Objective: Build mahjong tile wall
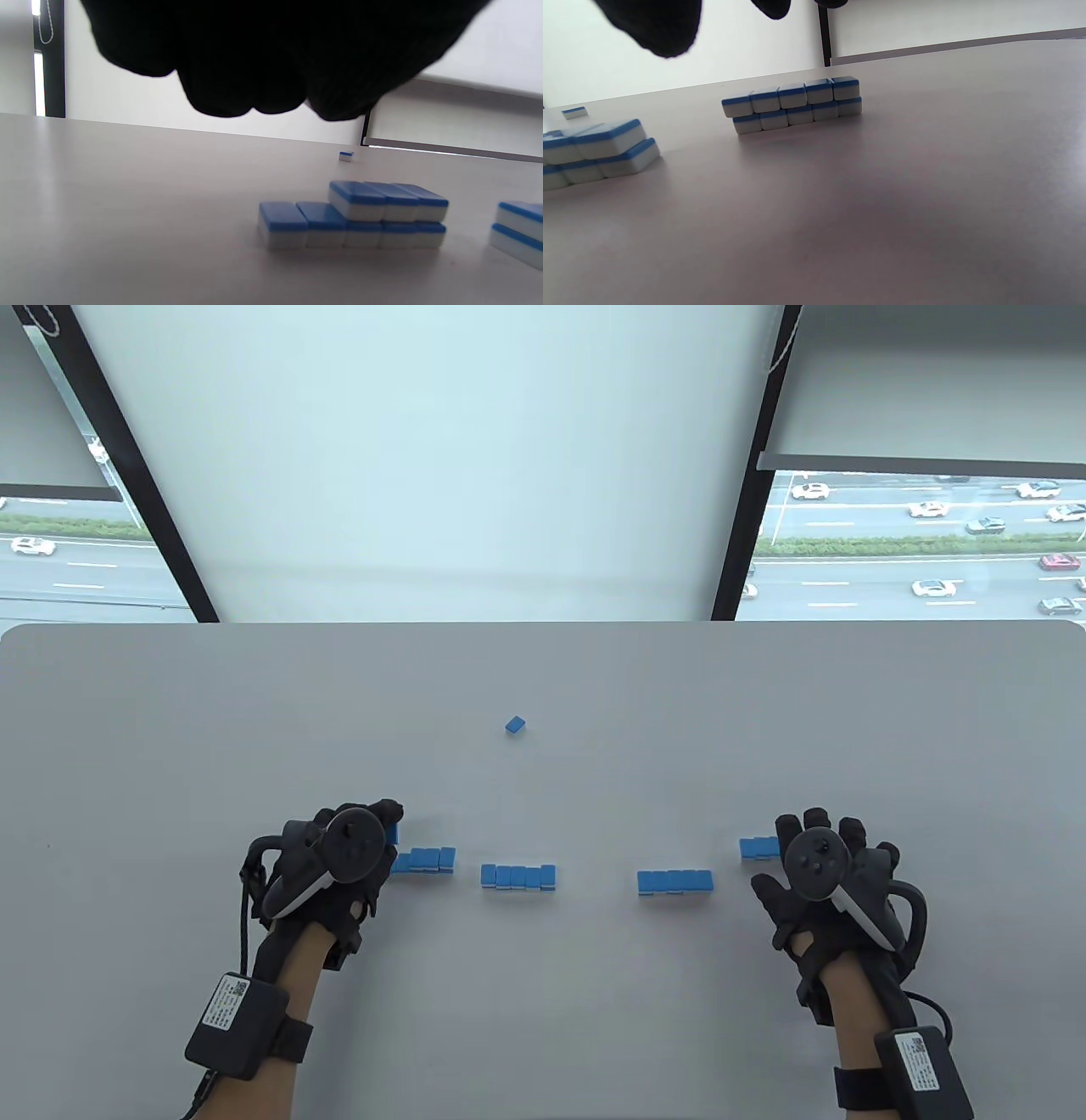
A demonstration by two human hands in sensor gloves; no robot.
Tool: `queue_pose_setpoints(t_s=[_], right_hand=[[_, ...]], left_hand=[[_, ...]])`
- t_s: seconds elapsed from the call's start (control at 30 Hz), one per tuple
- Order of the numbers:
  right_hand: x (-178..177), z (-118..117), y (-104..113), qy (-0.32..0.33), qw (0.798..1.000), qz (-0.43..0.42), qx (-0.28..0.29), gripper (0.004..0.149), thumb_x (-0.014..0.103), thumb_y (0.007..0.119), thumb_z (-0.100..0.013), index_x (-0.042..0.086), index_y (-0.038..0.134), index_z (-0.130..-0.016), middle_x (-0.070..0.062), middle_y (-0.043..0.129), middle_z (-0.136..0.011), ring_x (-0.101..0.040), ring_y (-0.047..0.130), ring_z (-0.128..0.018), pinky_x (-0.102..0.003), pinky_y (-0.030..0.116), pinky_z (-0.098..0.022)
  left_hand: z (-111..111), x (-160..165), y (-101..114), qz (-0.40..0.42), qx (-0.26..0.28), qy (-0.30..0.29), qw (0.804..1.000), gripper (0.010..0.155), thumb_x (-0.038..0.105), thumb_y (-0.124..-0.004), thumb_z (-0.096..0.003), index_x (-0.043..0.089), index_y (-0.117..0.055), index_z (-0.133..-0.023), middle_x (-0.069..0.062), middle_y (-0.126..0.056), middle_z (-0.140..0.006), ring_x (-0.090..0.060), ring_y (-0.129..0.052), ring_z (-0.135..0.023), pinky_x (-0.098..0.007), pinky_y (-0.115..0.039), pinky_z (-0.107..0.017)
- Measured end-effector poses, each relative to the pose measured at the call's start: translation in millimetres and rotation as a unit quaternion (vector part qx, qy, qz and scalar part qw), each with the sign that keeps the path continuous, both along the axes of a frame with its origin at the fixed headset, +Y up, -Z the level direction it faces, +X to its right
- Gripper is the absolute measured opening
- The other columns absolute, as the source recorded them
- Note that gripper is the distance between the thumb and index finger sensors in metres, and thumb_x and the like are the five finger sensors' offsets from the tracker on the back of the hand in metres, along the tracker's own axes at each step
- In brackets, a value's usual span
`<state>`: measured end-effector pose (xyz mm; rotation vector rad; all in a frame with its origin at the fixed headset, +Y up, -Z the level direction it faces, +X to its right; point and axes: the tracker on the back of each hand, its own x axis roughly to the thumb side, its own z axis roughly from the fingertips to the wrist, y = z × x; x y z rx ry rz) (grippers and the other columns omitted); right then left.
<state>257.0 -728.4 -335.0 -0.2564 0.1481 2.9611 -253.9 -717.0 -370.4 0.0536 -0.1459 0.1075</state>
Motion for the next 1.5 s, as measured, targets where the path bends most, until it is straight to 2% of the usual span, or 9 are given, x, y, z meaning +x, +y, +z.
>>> queue_pose_setpoints(t_s=[0.2,0.37,1.0,1.13,1.23,1.37,1.5], right_hand=[[-1.7,1.1,-0.5,-0.001,1.0,0.006,-0.002,0.078,0.06,0.071,-0.041,0.034,0.035,-0.106,0.001,0.023,-0.114,-0.04,0.017,-0.102,-0.064,0.012,-0.065],[-1.9,0.8,-2.8,-0.002,1.0,0.007,-0.007,0.078,0.06,0.071,-0.041,0.034,0.035,-0.106,0.001,0.023,-0.114,-0.04,0.017,-0.102,-0.064,0.012,-0.065],[-4.0,0.6,-2.9,-0.001,1.0,0.019,-0.005,0.078,0.06,0.071,-0.041,0.034,0.035,-0.106,0.001,0.023,-0.114,-0.04,0.017,-0.102,-0.065,0.012,-0.065],[-3.7,0.2,-2.8,0.0,1.0,0.018,-0.004,0.078,0.06,0.071,-0.041,0.034,0.035,-0.106,0.001,0.023,-0.114,-0.04,0.017,-0.102,-0.065,0.012,-0.065],[-3.2,0.3,-1.6,0.001,1.0,0.014,0.0,0.078,0.06,0.071,-0.041,0.034,0.035,-0.106,0.001,0.023,-0.114,-0.04,0.017,-0.102,-0.064,0.012,-0.065],[-2.3,0.5,2.1,0.004,1.0,0.007,0.008,0.078,0.06,0.071,-0.041,0.034,0.035,-0.106,0.001,0.023,-0.114,-0.04,0.017,-0.102,-0.065,0.012,-0.065],[-2.0,0.8,4.0,0.006,1.0,0.004,0.013,0.078,0.06,0.071,-0.041,0.034,0.035,-0.106,0.001,0.023,-0.114,-0.04,0.017,-0.102,-0.065,0.012,-0.065]], left_hand=[[-8.4,1.9,-20.4,-0.027,-0.04,0.008,0.999,0.058,0.039,-0.091,-0.0391,0.027,-0.076,-0.094,0.005,-0.089,-0.084,-0.023,-0.095,-0.072,-0.055,-0.077,-0.062],[-11.6,7.8,-28.2,-0.041,-0.043,0.001,0.998,0.058,0.039,-0.091,-0.0393,0.029,-0.077,-0.094,0.005,-0.087,-0.085,-0.023,-0.093,-0.073,-0.055,-0.076,-0.062],[-12.2,9.5,-31.1,-0.038,-0.062,-0.003,0.997,0.056,0.04,-0.088,-0.0408,0.036,-0.076,-0.095,0.004,-0.081,-0.092,-0.025,-0.087,-0.079,-0.056,-0.07,-0.066],[-11.2,8.6,-30.5,-0.036,-0.071,-0.002,0.997,0.062,0.041,-0.088,-0.0405,0.035,-0.069,-0.099,0.003,-0.079,-0.094,-0.026,-0.085,-0.081,-0.057,-0.069,-0.067],[-7.9,5.5,-24.3,-0.025,-0.076,0.0,0.997,0.067,0.044,-0.088,-0.04,0.034,-0.065,-0.102,0.002,-0.077,-0.097,-0.028,-0.083,-0.085,-0.058,-0.067,-0.068],[1.5,5.4,-5.1,0.025,-0.08,-0.005,0.996,0.071,0.05,-0.085,-0.0409,0.031,-0.06,-0.105,-0.001,-0.073,-0.102,-0.03,-0.08,-0.088,-0.059,-0.066,-0.068],[5.7,18.5,21.7,0.069,-0.04,-0.013,0.997,0.069,0.053,-0.083,-0.0416,0.03,-0.065,-0.104,-0.001,-0.078,-0.101,-0.031,-0.084,-0.086,-0.059,-0.069,-0.066]])
